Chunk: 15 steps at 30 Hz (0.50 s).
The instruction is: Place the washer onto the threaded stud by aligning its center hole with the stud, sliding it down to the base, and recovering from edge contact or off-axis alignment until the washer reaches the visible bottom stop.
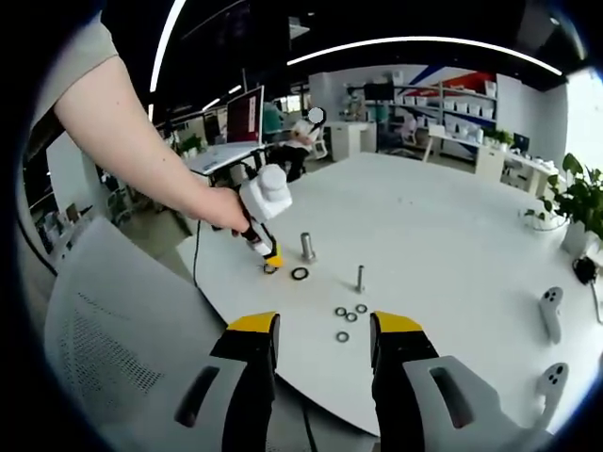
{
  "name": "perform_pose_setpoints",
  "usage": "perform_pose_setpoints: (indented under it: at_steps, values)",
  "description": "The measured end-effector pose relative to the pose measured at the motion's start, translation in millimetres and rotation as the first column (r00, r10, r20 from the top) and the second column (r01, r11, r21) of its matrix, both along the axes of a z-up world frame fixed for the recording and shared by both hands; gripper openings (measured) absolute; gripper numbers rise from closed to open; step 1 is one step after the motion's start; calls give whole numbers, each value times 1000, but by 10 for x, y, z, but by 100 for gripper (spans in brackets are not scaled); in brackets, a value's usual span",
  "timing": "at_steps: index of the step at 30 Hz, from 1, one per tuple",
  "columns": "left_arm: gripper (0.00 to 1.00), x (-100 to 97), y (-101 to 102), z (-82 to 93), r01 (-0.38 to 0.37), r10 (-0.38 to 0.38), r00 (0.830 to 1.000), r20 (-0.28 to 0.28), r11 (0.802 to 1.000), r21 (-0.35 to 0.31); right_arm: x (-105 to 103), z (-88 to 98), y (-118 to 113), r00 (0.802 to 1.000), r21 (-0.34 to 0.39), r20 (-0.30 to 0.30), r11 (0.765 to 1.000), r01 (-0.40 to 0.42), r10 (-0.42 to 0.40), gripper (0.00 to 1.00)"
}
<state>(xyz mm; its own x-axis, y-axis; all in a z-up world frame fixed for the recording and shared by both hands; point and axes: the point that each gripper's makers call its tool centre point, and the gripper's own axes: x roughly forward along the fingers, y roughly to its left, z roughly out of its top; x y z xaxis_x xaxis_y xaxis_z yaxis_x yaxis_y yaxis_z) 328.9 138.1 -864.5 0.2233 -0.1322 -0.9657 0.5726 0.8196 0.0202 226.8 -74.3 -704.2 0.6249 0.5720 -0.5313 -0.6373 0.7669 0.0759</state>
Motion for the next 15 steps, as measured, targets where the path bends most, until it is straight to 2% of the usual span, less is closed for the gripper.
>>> perform_pose_setpoints:
  at_steps: [2, 3, 4, 6, 8, 11, 15]
  values:
    - [0, -51, -55, -18, 72, -72, 997, -18, 997, 0, 1, -2, -2, 1000, 0, -1, 1000, 2, -2, 41]
    - [0, -95, -84, -43, 124, -124, 991, -45, 992, 5, 0, -5, -1, 1000, -3, -1, 1000, 0, 0, 41]
    - [0, -84, -84, -44, 121, -120, 992, -44, 993, 11, -1, -6, 0, 1000, -4, -1, 1000, -1, 1, 41]
    - [0, 31, -99, 19, 117, -117, 993, 24, 993, -2, 1, -4, -6, 1000, -5, 1, 1000, 3, -3, 41]
    - [2, 19, -118, 42, 94, -93, 995, 21, 995, -29, 7, 6, -9, 1000, 0, 3, 1000, 8, -8, 41]
    - [5, 8, -98, 61, 113, -112, 993, 43, 993, -21, -2, -10, 1, 1000, -4, -4, 1000, 0, 0, 41]
    - [9, -16, -97, 60, 90, -88, 995, 49, 995, -47, -6, -19, 7, 1000, -8, -7, 1000, -4, 4, 41]
